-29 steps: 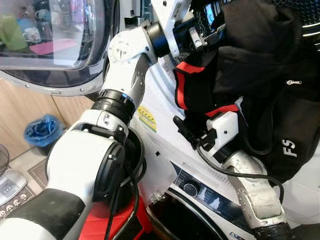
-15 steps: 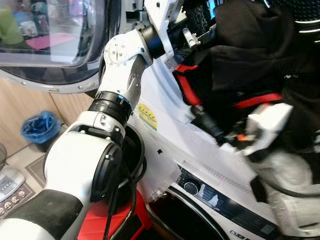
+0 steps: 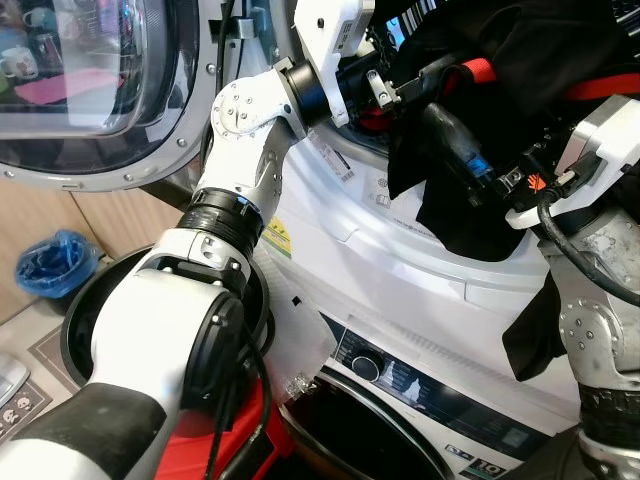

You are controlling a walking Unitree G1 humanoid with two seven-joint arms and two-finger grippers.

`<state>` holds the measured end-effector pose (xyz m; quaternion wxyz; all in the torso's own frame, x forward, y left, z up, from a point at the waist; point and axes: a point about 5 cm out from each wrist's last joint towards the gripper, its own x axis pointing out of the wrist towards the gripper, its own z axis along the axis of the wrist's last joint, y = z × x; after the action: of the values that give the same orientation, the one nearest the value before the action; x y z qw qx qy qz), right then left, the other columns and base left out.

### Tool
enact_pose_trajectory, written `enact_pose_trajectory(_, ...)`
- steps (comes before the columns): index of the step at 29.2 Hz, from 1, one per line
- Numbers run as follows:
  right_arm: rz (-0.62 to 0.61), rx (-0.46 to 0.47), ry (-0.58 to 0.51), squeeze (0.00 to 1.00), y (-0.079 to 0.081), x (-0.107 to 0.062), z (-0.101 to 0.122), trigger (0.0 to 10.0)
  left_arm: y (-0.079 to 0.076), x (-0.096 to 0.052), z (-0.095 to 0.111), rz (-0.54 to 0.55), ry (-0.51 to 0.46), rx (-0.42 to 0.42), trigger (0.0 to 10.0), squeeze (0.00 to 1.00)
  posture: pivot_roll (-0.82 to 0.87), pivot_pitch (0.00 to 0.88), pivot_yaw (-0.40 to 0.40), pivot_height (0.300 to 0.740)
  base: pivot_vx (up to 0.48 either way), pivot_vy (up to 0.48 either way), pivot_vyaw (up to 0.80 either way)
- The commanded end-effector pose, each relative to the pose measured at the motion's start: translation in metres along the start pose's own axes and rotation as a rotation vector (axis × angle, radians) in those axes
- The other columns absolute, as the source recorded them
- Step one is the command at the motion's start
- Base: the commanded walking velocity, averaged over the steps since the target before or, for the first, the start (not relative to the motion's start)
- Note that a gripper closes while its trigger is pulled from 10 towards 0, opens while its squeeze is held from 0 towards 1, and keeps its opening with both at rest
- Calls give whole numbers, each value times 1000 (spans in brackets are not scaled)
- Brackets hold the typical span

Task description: Clothes washing

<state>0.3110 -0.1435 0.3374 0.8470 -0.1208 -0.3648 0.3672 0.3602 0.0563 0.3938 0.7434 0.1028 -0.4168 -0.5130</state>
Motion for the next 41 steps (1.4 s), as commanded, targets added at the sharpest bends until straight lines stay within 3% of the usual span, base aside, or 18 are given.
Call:
enact_pose_trajectory(1, -132, -100, -86, 0, -35, 24, 30, 10000, -42, 16, -16, -277, 33, -53, 10000, 0, 9, 147, -45, 740, 0, 0, 0)
enact_pose_trajectory(6, -237, -115, -54, 0, -55, 47, 25, 10000, -60, 14, -17, -342, 14, -86, 10000, 0, 14, 142, -48, 740, 0, 0, 0)
enact_pose_trajectory(10, -250, -71, -83, 0, -57, 52, 26, 10000, -64, 11, -17, -338, 17, -83, 10000, 0, 32, 141, -58, 740, 0, 0, 0)
enact_pose_trajectory(12, -195, -30, -115, 0, -50, 48, 26, 10000, -49, 10, -2, -321, 11, -34, 10000, 0, 33, 143, -61, 740, 0, 0, 0)
enact_pose_trajectory(13, -155, -16, -106, 0, -45, 45, 22, 10000, -47, 10, 6, -384, 4, -29, 10000, 0, 33, 142, -62, 740, 0, 0, 0)
enact_pose_trajectory(17, -18, -22, -39, 0, -27, 33, 8, 10000, -54, 5, 23, -581, 9, -42, 10000, 0, 27, 141, -59, 740, 0, 0, 0)
enact_pose_trajectory(18, 0, -31, 1, 0, -21, 23, 0, 10000, -58, 1, 26, -661, 36, -40, 10000, 0, 27, 139, -59, 740, 0, 0, 0)
enact_pose_trajectory(19, 0, -31, 1, 0, -21, 23, 0, 10000, -58, 1, 26, -661, 36, -40, 10000, 0, 27, 139, -59, 740, 0, 0, 0)
enact_pose_trajectory(21, 7, -33, 42, 0, -14, 1, -8, 10000, -64, -8, 26, -759, 88, -34, 10000, 0, 19, 139, -56, 740, 0, 0, 0)
enact_pose_trajectory(24, -9, -30, 48, 0, -14, -14, -3, 10000, -64, -9, 24, -753, 97, -46, 10000, 0, 14, 140, -53, 740, 0, 0, 0)
enact_pose_trajectory(27, -79, -60, 59, 0, -25, -22, 8, 10000, -66, -11, 25, -749, 103, -57, 10000, 0, 0, 143, -52, 740, 0, 0, 0)
enact_pose_trajectory(33, -194, -165, 96, 0, -42, -25, 27, 10000, -65, -12, 27, -746, 112, -61, 10000, 0, -7, 145, -51, 740, 0, 0, 0)
enact_pose_trajectory(41, -263, -274, 145, 0, -49, -20, 41, 10000, -68, -15, 28, -750, 127, -62, 10000, 0, -7, 146, -53, 740, 0, 0, 0)
